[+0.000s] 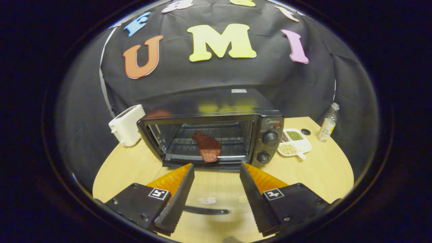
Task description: Open the toaster oven, put the food inside, and close the toaster oven door.
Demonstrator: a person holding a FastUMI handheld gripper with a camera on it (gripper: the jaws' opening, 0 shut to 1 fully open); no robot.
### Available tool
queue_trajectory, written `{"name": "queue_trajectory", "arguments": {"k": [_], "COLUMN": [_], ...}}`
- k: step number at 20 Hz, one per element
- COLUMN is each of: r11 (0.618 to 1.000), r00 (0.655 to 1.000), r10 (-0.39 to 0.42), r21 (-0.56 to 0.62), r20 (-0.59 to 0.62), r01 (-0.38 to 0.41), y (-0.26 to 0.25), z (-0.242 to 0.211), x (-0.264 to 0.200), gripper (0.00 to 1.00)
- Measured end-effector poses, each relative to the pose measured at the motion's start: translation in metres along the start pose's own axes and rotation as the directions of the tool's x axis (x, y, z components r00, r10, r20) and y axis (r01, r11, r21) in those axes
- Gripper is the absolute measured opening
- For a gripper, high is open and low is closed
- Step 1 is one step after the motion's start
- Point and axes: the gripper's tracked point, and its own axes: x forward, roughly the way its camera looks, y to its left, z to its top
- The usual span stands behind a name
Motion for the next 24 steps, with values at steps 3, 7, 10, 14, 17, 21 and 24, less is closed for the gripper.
{"name": "queue_trajectory", "arguments": {"k": [3, 7, 10, 14, 17, 21, 24], "r11": [0.999, 0.995, 0.994, 0.993, 0.992, 0.991, 0.992], "r00": [1.000, 0.997, 0.992, 0.983, 0.978, 0.973, 0.968], "r10": [0.012, 0.049, 0.059, 0.071, 0.076, 0.078, 0.069], "r21": [-0.032, -0.088, -0.087, -0.076, -0.085, -0.087, -0.090], "r20": [-0.021, -0.062, -0.114, -0.169, -0.194, -0.217, -0.241], "r01": [-0.013, -0.054, -0.069, -0.085, -0.094, -0.098, -0.093], "y": [-0.016, -0.026, -0.026, -0.013, -0.002, 0.021, 0.033], "z": [-0.021, -0.061, -0.098, -0.134, -0.147, -0.157, -0.165], "x": [-0.037, -0.067, -0.071, -0.056, -0.038, -0.014, 0.003], "gripper": [0.87, 0.94, 0.98, 0.98, 0.98, 0.98, 0.98]}}
